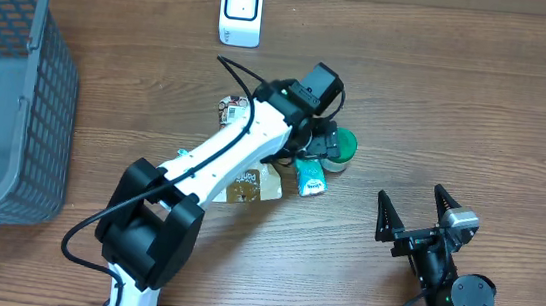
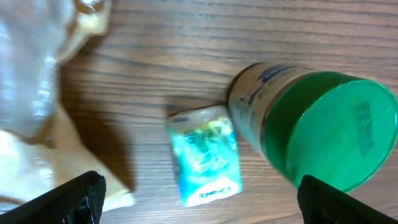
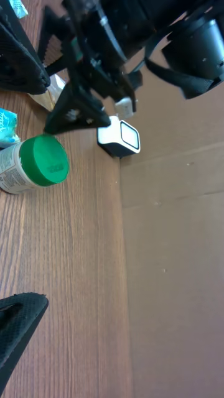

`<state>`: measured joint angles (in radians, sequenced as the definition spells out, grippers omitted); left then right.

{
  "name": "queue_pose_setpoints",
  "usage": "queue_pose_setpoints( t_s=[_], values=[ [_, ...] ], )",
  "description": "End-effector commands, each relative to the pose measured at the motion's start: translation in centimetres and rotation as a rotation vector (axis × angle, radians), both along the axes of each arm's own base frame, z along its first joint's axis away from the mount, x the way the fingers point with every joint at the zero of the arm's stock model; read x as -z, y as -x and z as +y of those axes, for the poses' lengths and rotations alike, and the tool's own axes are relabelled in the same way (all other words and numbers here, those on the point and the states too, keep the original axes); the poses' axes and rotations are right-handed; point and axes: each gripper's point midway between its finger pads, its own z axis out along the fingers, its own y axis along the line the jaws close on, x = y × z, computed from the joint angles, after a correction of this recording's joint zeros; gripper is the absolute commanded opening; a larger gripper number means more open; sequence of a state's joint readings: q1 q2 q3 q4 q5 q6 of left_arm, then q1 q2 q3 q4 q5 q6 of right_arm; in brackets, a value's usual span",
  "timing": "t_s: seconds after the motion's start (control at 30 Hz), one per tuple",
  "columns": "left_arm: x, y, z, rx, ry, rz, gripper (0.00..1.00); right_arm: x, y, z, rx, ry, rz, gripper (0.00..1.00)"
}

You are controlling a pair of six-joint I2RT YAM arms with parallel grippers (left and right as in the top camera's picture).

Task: Scan the item barcode
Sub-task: 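Carry the mint pack with the left gripper and set it beside the jar, then move the left gripper into the basket and grasp the orange Kleenex pack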

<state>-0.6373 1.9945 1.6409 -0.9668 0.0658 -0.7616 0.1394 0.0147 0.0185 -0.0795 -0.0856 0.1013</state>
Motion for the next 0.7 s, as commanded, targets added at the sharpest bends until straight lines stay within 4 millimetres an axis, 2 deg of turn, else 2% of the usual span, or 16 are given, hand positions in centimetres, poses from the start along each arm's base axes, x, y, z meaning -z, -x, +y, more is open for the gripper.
queue_pose_setpoints(
  t_s=[0.0, 0.17, 0.27, 0.33, 0.47, 0.67],
  values=[
    [-7.4, -2.9, 0.6, 0.104, 0.039, -0.181, 0.99, 0.2, 0.0, -0.1, 0.006, 0.000, -0.005, 1.00],
    [-16.7, -3.8, 3.2, 0.185, 0.055, -0.346, 1.00, 0.2, 0.0, -0.1, 0.006, 0.000, -0.005, 1.00],
    [-21.4, -3.4, 6.3, 0.196, 0.042, -0.419, 0.99, 0.2, 0.0, -0.1, 0.006, 0.000, -0.005, 1.00],
    [-23.8, -2.8, 9.0, 0.174, 0.027, -0.447, 1.00, 0.2, 0.0, -0.1, 0.006, 0.000, -0.005, 1.00],
    [-27.6, -1.7, 16.7, 0.010, -0.048, -0.490, 0.99, 0.2, 0.0, -0.1, 0.006, 0.000, -0.005, 1.00],
    [-30.9, 0.6, 27.2, -0.269, -0.127, -0.557, 1.00, 0.2, 0.0, -0.1, 0.006, 0.000, -0.005, 1.00]
  ],
)
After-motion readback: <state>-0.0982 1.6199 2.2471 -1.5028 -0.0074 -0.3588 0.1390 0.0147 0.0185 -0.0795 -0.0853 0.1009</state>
